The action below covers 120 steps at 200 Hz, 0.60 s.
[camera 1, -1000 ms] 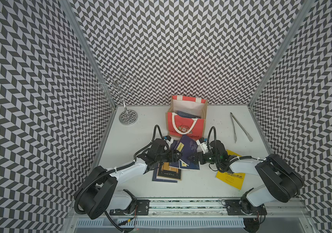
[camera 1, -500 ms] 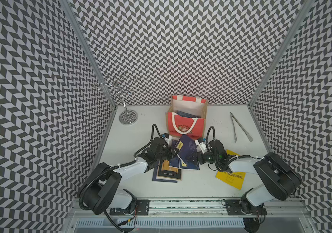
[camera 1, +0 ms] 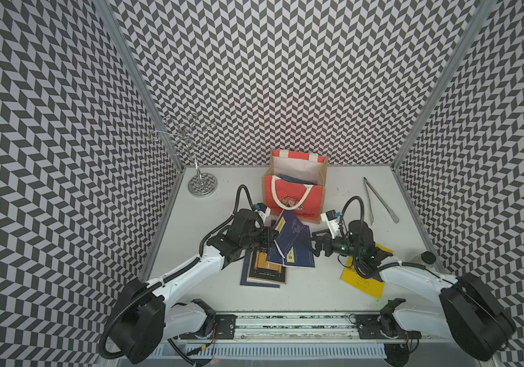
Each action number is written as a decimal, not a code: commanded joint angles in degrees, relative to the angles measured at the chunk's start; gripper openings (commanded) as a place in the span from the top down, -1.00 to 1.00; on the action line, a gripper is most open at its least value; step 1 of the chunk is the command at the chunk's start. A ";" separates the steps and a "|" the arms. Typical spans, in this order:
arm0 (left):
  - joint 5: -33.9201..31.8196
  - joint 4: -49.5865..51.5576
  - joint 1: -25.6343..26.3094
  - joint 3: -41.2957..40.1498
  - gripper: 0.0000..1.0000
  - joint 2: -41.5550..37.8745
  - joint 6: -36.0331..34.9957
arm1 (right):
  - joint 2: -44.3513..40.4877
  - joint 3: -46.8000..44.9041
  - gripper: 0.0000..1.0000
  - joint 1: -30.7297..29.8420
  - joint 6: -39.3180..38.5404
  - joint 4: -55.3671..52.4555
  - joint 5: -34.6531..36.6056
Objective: Put the books into the canvas bag
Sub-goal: Pick up the book from the book.
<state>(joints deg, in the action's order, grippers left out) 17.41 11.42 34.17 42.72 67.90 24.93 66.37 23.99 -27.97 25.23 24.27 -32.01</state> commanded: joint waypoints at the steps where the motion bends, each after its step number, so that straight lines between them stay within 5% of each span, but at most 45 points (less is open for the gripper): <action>1: 4.46 10.30 1.25 4.08 1.00 -2.20 -13.43 | -5.79 -0.43 -0.98 1.78 -2.83 0.79 4.90; 37: 8.47 18.98 2.57 10.29 1.00 -4.48 -22.68 | -8.29 -0.14 -0.99 6.84 -6.29 1.71 3.23; 70: 17.16 22.98 2.38 14.82 1.00 -8.46 -29.51 | -7.11 -0.74 -0.99 9.63 -7.93 4.41 -8.72; 120: 19.66 27.13 -0.91 19.03 1.00 -14.26 -39.21 | -10.73 -6.14 -1.00 9.51 -5.04 16.37 -21.24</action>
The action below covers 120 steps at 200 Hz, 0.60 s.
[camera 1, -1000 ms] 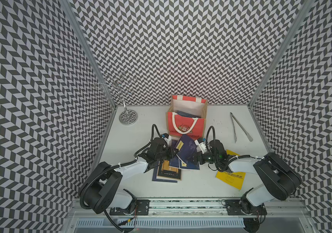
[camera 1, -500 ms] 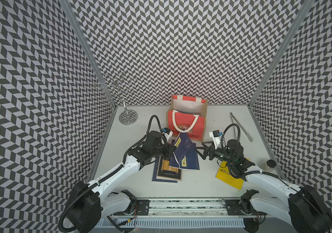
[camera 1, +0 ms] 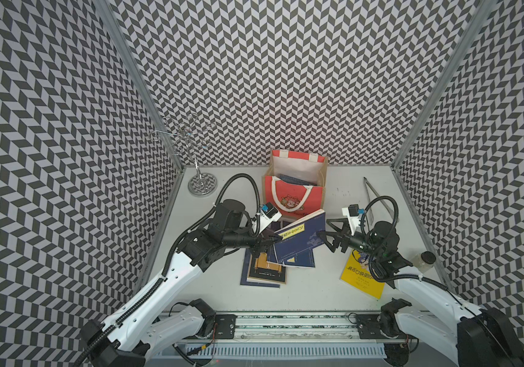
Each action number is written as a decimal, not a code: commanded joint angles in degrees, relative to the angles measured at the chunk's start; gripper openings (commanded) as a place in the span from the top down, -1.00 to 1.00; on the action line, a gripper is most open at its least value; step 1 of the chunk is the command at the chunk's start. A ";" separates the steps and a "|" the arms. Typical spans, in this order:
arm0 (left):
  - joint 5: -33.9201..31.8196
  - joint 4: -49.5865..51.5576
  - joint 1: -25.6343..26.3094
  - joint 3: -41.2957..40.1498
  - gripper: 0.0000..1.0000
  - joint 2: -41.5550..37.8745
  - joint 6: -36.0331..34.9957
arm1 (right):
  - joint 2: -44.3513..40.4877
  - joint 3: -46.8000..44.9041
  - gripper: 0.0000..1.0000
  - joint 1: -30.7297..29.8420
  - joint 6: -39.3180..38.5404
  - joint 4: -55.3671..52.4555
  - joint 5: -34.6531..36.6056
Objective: Put the books into the canvas bag
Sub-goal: Pick up the book from the book.
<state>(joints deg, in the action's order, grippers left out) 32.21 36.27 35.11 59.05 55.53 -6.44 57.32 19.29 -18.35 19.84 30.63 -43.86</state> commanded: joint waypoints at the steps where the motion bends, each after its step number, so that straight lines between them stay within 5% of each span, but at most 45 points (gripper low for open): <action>1: 5.05 2.34 -1.91 2.81 1.00 -1.86 -8.00 | -1.68 -1.44 -1.00 -0.11 0.37 10.12 -9.58; 66: 5.80 4.68 -3.73 4.11 1.00 1.44 -12.72 | -2.68 -1.49 -0.84 -2.84 3.04 17.95 -18.81; 120: 4.88 2.25 -5.42 4.76 1.00 4.22 -12.23 | 0.74 1.63 -0.11 -6.18 1.39 14.12 -19.47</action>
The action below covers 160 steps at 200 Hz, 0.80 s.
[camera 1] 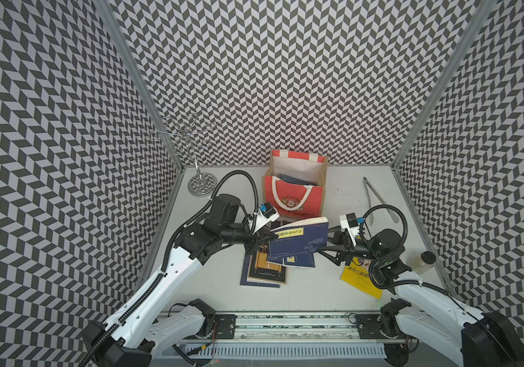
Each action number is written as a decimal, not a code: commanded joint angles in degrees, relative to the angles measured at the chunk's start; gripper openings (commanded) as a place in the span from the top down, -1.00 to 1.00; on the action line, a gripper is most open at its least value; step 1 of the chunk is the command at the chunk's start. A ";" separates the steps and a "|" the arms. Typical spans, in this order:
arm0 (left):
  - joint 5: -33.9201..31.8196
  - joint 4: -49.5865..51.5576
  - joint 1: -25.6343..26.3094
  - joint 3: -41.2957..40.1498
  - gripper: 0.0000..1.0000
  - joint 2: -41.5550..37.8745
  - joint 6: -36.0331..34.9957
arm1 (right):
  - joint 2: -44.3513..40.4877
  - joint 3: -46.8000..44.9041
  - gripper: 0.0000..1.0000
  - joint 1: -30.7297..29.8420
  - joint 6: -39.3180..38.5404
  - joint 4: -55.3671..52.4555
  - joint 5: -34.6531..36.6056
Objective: Put the books into the canvas bag
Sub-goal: Pick up the book from the book.
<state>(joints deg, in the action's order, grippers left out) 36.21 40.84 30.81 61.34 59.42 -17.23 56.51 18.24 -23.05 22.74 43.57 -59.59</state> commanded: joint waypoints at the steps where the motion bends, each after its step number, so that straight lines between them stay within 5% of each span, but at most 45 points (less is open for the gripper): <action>1: 0.88 -2.37 -1.15 2.47 1.00 0.38 -1.42 | 1.57 2.77 -0.09 -1.52 -1.54 1.13 -3.67; 30: 1.38 -3.66 -3.03 3.73 1.00 2.00 -0.80 | 0.96 6.20 0.36 -2.65 -2.36 -3.51 -1.39; 53: 2.12 -7.43 -5.23 4.36 1.00 2.11 0.88 | 1.98 11.81 0.97 -2.79 -2.30 -10.96 1.44; 69: 1.79 -11.16 -7.08 5.04 1.00 2.57 3.37 | 3.86 16.99 1.00 -2.83 -0.18 -14.90 2.68; 76: 1.30 -13.19 -8.25 5.32 0.77 2.84 5.29 | 4.85 19.35 1.00 -2.84 1.56 -15.73 3.40; 86: 1.82 -15.18 -9.95 6.02 0.12 3.49 7.41 | 6.44 22.83 1.00 -2.75 4.96 -16.51 6.53; 96: 1.39 -16.90 -11.51 6.89 -0.16 4.29 10.11 | 8.33 26.76 1.00 -2.65 8.06 -17.98 9.53; 103: 0.72 -17.97 -12.78 7.46 -0.60 4.83 12.17 | 9.75 30.03 1.00 -2.42 10.01 -20.10 12.53; 113: 0.25 -18.72 -14.45 8.59 -0.96 5.87 14.51 | 11.81 34.21 1.00 -1.96 12.24 -23.33 15.24; 160: -0.44 -23.96 -20.86 5.13 -0.99 4.09 19.58 | 24.76 54.58 1.00 3.12 19.80 -36.95 20.23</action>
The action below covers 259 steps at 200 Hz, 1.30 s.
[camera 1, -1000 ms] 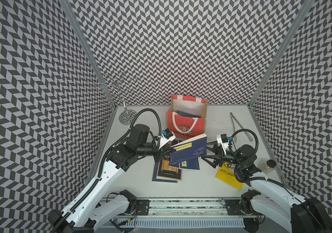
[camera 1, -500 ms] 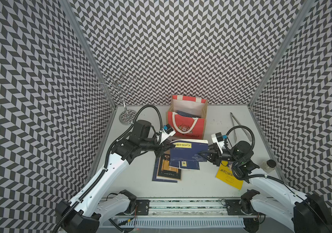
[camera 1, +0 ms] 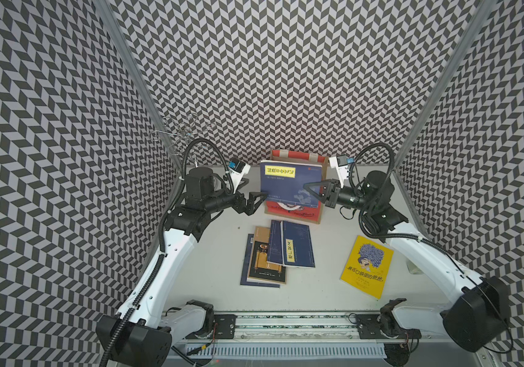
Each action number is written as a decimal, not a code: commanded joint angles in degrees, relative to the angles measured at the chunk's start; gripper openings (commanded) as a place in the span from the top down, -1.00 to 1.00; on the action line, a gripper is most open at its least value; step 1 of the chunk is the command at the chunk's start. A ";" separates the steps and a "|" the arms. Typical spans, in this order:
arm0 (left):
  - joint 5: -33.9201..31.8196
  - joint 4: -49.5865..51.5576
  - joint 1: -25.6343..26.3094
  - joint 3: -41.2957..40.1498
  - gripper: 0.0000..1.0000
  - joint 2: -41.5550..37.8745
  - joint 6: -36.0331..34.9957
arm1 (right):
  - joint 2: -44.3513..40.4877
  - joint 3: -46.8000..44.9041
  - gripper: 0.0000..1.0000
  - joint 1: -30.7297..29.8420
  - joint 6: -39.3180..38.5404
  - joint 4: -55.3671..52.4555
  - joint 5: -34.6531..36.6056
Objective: Put the books into the canvas bag
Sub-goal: Pick up the book from the book, then place the book in the canvas bag.
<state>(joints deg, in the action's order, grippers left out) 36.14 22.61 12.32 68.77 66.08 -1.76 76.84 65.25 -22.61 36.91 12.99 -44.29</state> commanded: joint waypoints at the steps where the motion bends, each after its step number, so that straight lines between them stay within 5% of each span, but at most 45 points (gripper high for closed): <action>1: -0.37 -5.91 -2.47 -2.44 -0.99 -2.69 4.16 | 4.71 7.89 1.00 2.80 5.86 -6.56 5.10; 39: -1.47 -8.15 -4.78 -7.42 -0.99 -6.44 4.19 | 13.08 18.84 1.00 6.48 7.96 -15.81 11.59; 97: -1.71 -8.42 -4.29 -9.00 -0.99 -6.08 3.26 | 22.34 29.80 1.00 4.14 4.47 -28.25 17.18; 185: -5.80 -6.70 -1.95 -9.69 -0.99 -7.63 1.35 | 28.02 31.01 1.00 0.12 8.85 -29.20 24.00; 225: -7.27 -6.27 -1.26 -9.97 -0.99 -8.51 0.88 | 30.73 31.59 0.69 0.11 8.51 -29.78 25.06; 259: -7.48 -6.28 -1.20 -10.04 -0.99 -8.77 0.95 | 31.88 32.15 0.11 0.11 7.73 -30.21 25.54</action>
<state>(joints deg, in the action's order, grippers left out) 29.34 15.99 10.87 59.35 58.26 -0.12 108.07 95.29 -22.55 45.19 -19.00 -20.16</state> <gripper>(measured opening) 0.996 0.370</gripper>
